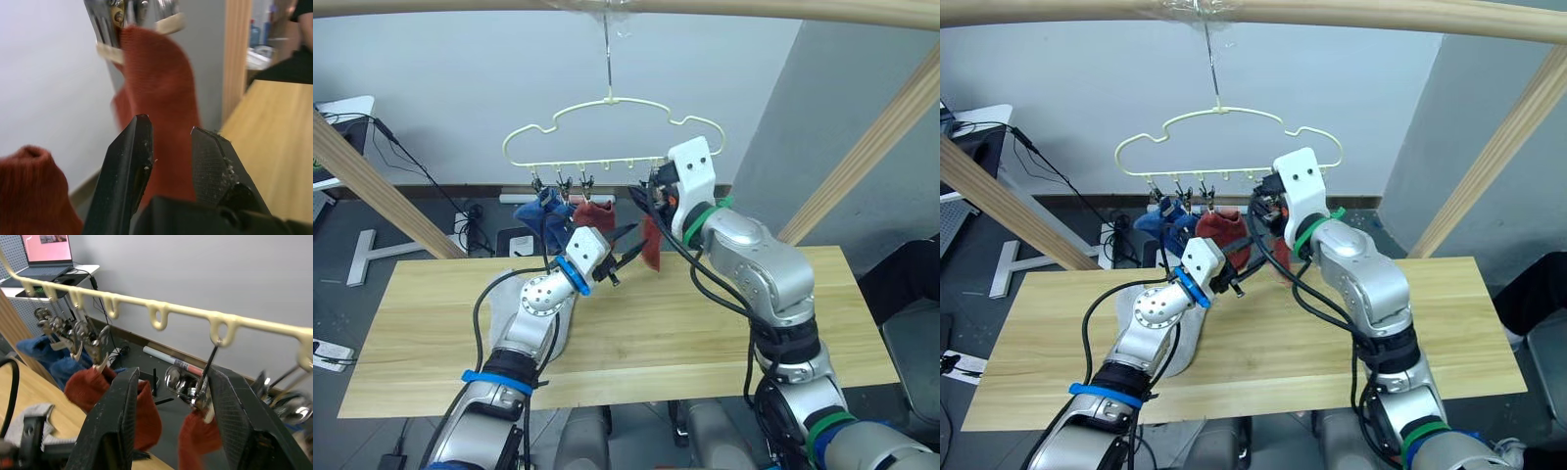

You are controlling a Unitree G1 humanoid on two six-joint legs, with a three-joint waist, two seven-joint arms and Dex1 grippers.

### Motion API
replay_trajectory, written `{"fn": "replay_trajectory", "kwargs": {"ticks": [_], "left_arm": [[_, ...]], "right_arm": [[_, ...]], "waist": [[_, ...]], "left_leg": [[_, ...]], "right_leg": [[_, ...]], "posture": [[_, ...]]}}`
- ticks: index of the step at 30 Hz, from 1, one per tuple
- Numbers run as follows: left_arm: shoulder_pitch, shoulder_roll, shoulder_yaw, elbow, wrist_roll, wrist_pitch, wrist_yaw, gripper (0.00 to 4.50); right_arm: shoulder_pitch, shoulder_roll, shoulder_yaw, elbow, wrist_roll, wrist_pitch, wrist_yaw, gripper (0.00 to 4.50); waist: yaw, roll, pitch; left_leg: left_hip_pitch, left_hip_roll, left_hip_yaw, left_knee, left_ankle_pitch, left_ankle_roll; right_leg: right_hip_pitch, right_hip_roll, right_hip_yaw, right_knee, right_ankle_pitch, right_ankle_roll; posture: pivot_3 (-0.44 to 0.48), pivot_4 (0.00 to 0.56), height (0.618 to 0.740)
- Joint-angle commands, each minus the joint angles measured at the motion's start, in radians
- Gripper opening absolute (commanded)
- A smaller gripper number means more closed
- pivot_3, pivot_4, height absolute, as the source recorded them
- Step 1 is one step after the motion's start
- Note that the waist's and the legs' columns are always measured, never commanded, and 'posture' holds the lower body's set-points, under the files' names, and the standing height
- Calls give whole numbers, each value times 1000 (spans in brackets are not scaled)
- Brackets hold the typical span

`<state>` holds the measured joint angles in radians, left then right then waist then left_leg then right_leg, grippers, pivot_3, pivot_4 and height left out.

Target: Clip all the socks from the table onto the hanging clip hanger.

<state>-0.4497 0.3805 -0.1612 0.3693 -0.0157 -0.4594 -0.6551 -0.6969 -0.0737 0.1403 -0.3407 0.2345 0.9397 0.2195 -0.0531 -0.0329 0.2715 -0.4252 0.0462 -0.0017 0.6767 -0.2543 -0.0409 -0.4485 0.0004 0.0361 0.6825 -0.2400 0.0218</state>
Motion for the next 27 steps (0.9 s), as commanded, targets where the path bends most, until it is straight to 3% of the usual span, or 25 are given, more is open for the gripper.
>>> {"fn": "replay_trajectory", "kwargs": {"ticks": [1, 10, 24, 27], "left_arm": [[24, 32, 16, -107, -123, 111, -118, 1622], [26, 164, 69, -339, -361, 460, -336, 1622], [-76, 258, 110, -436, -456, 689, -459, 1622], [-90, 256, 113, -433, -455, 697, -463, 1659]], "right_arm": [[27, -25, -11, -129, 39, 24, 27, 2219], [101, -54, -56, -275, 62, 47, -8, 2219], [102, -64, -77, -149, -2, -23, -89, 2219], [91, -51, -86, -114, 1, -36, -97, 1676]], "waist": [[0, 0, 0], [-2, 0, 0], [-1, 0, 0], [-1, 0, 0]], "left_leg": [[0, 0, 0, 0, 0, 0], [0, 0, 0, 0, 0, 0], [0, 0, 0, 1, 0, 0], [0, 0, 1, 1, 0, 0]], "right_leg": [[0, 0, 0, 0, 0, 0], [0, 1, 0, 0, 0, 0], [0, 2, 1, 0, 0, 0], [0, 2, 2, 0, 0, 0]], "posture": [[-42, 233, 711], [-37, 231, 711], [-33, 230, 711], [-33, 230, 711]]}}
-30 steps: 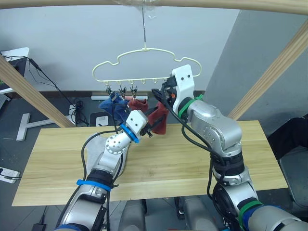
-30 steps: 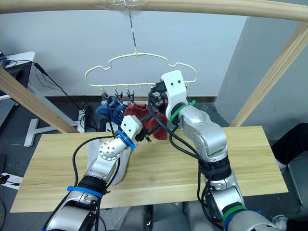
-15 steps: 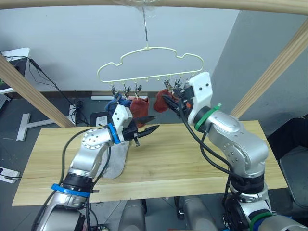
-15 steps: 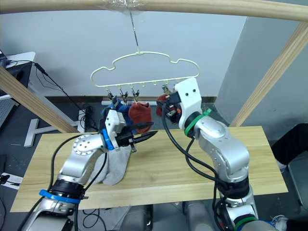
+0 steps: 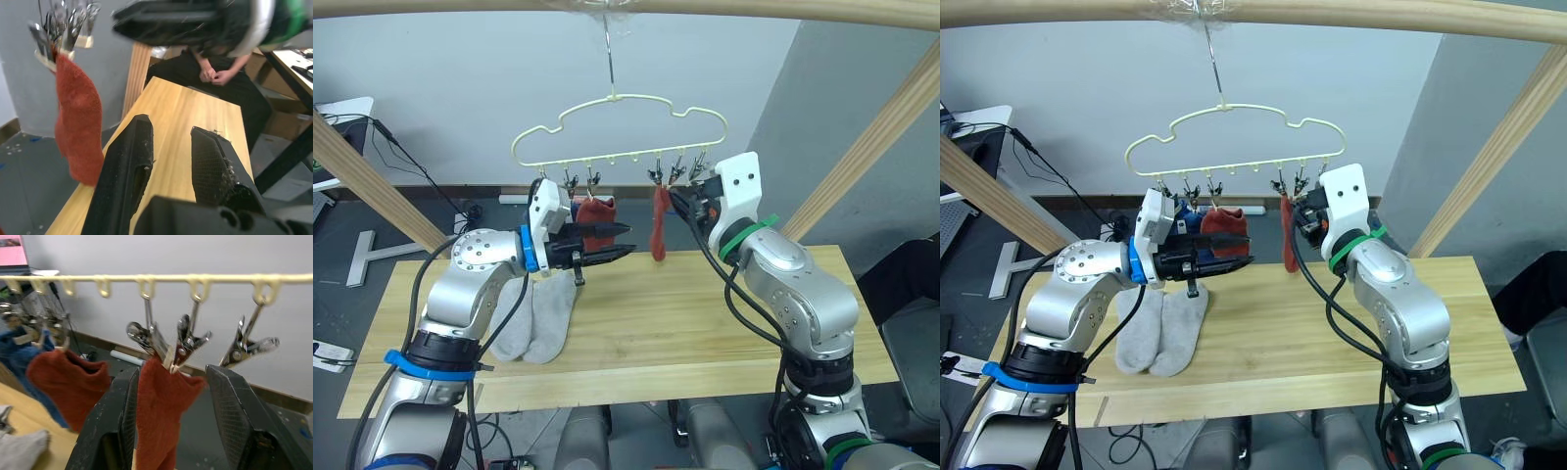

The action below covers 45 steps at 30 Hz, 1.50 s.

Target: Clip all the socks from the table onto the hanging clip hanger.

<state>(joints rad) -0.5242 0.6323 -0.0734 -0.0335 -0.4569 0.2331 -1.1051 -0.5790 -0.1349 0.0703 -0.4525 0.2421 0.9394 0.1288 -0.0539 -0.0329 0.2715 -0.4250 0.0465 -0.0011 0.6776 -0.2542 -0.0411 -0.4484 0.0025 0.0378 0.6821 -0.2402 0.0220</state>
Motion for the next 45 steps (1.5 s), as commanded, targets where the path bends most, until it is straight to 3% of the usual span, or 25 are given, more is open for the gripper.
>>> {"fn": "replay_trajectory", "kwargs": {"ticks": [1, 20, 45], "left_arm": [[-19, 3, 27, -30, -14, 6, -13, 1659], [-128, -6, 24, -54, -24, 93, -11, 1659], [-152, -26, 25, -80, -21, 127, 19, 1659]], "right_arm": [[-31, 14, -17, 8, -6, -40, -8, 1676], [-151, 65, -9, 268, -74, -175, -25, 1676], [-206, 112, 1, 390, -90, -296, 6, 1676]], "waist": [[0, 0, 0], [5, 0, 0], [8, 0, 0]], "left_leg": [[0, 0, 0, 0, 0, 0], [0, 0, 0, 0, 0, 0], [0, 0, 0, 0, 0, 0]], "right_leg": [[0, 0, 0, 0, 0, 0], [0, 0, 0, 0, 0, 0], [-1, 0, 0, 1, 0, 0]], "posture": [[-33, 230, 711], [-18, 231, 711], [-6, 227, 711]]}}
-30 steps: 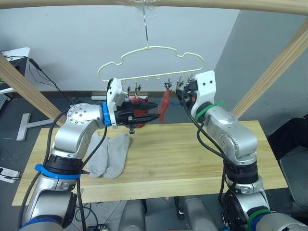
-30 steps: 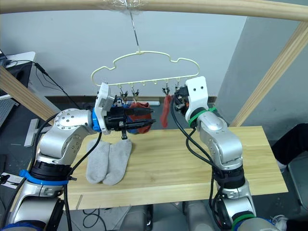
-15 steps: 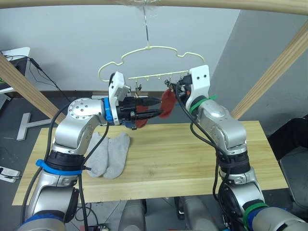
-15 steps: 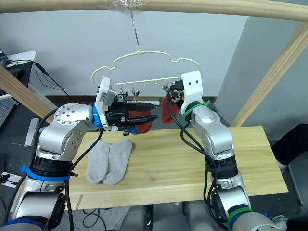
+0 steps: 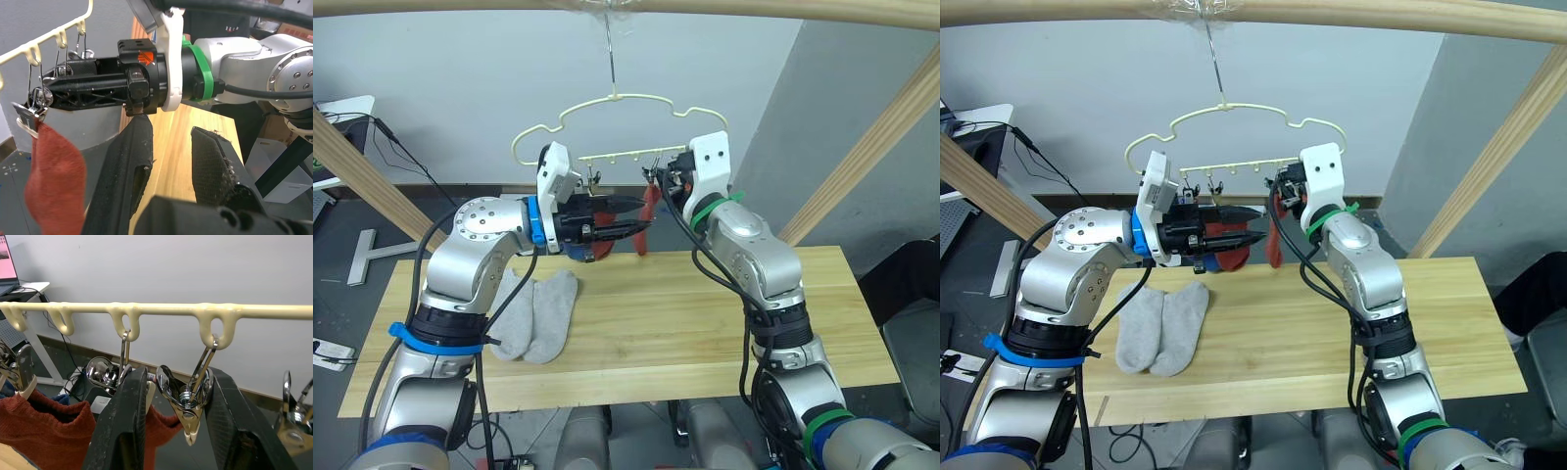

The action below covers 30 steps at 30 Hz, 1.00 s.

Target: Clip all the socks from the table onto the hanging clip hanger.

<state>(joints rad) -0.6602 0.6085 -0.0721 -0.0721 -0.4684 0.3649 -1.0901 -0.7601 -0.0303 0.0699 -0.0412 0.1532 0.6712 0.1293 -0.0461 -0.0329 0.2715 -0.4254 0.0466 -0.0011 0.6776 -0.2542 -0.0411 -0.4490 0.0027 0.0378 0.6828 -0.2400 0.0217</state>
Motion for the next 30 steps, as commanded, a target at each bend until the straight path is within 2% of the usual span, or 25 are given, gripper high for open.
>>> {"fn": "replay_trajectory", "kwargs": {"ticks": [1, 7, 14, 21, 24, 28, 30], "left_arm": [[-16, -3, 24, -41, -9, -5, 5, 1659], [-8, -17, 18, -36, 14, -23, 37, 1659], [25, -35, -2, -38, 100, -84, 95, 1659], [61, -33, 5, -53, 130, -86, 122, 1659], [91, -14, -1, -56, 164, -61, 150, 2169], [201, 18, -15, -92, 225, -86, 172, 3320], [300, 36, -13, -76, 274, -143, 191, 3944]], "right_arm": [[-25, 9, 1, -20, -3, -30, 6, 1676], [-28, 20, -8, -13, -6, -42, 4, 1676], [-28, 29, -28, -14, -5, -43, -7, 69], [-33, 29, -35, -12, -3, -41, -3, 12], [-35, 29, -36, -11, -3, -40, 1, 0], [-36, 30, -37, -13, -2, -39, 4, 0], [-35, 30, -37, -15, -1, -38, 4, 0]], "waist": [[0, 0, 0], [1, 0, 0], [2, 0, 0], [6, 0, 0], [6, 0, 0], [3, 0, 0], [3, 0, 0]], "left_leg": [[0, 0, 0, 0, 0, 0], [0, 0, 0, 0, 0, 0], [0, 0, 0, 0, 0, 0], [0, 0, 0, 0, 0, 0], [0, 0, 0, 0, 0, 0], [0, 0, 1, 0, 0, 0], [0, 0, 1, 0, 0, 0]], "right_leg": [[0, 0, 0, 0, 0, 0], [0, 0, 0, 0, 0, 0], [0, 0, 0, 0, 0, 0], [0, 0, 0, 0, 0, 0], [0, 0, 0, 1, 0, 0], [-1, 0, 1, 1, 0, 0], [-1, 0, 1, 1, 0, 0]], "posture": [[-6, 227, 711], [-9, 228, 711], [-12, 226, 711], [-6, 224, 711], [-5, 224, 711], [-7, 225, 711], [-7, 225, 711]]}}
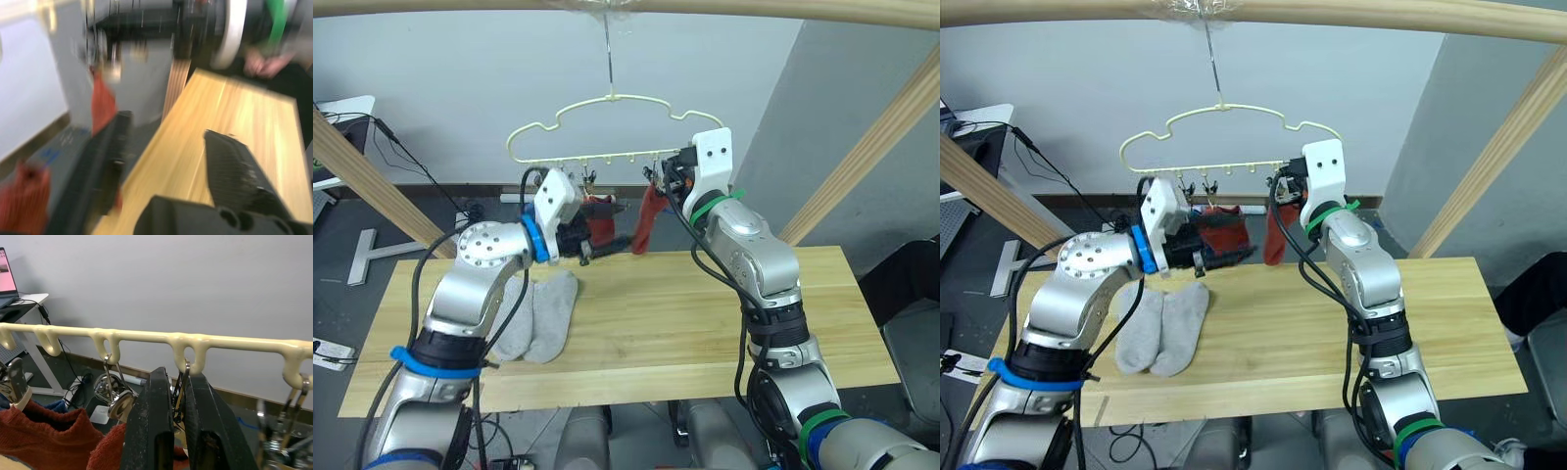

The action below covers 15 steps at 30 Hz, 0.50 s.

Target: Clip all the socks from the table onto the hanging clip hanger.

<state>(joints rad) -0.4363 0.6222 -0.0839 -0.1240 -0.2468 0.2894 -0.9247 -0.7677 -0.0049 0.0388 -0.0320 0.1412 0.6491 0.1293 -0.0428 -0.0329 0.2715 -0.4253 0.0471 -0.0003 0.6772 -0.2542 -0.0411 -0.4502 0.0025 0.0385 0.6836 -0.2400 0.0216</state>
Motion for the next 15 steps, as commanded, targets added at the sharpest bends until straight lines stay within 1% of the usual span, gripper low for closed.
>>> {"fn": "replay_trajectory", "kwargs": {"ticks": [1, 2, 6, 10, 13, 15], "left_arm": [[121, 27, 3, 3, 87, -113, 47, 4229], [157, 29, 15, 44, 111, -135, 76, 4492], [199, 28, 50, 203, 156, -174, 152, 4492], [192, -15, 93, 326, 167, -68, 281, 4492], [194, -40, 98, 365, 174, -14, 321, 4492], [194, -51, 94, 380, 180, -7, 326, 4492]], "right_arm": [[-27, 5, -6, -25, 11, -15, 5, 0], [-27, 5, -6, -27, 12, -13, 6, 0], [-25, 5, -4, -33, 13, -5, 9, 0], [-27, 6, -3, -35, 15, 1, 12, 0], [-28, 11, -1, -34, 15, 5, 11, 0], [-28, 13, 2, -35, 16, 6, 13, 0]], "waist": [[-1, 0, 0], [0, 0, 0], [5, 0, 0], [10, 0, 0], [10, 0, 0], [10, 0, 0]], "left_leg": [[0, 0, 0, 0, 0, 0], [0, 0, 1, 0, 0, 0], [0, 0, 0, 1, 0, 0], [0, 0, 0, 2, 0, 0], [0, -1, 0, 2, 0, 0], [0, 0, 0, 2, 0, 0]], "right_leg": [[0, 0, 0, 0, 0, 0], [0, 0, 0, 0, 0, 0], [-1, -1, 0, 3, 0, 0], [-2, -1, 0, 6, 0, 0], [-2, -1, 0, 6, 0, 0], [-2, -1, 0, 6, 0, 0]], "posture": [[-7, 226, 711], [-7, 226, 711], [-7, 228, 711], [-10, 233, 711], [-9, 235, 711], [-9, 235, 711]]}}
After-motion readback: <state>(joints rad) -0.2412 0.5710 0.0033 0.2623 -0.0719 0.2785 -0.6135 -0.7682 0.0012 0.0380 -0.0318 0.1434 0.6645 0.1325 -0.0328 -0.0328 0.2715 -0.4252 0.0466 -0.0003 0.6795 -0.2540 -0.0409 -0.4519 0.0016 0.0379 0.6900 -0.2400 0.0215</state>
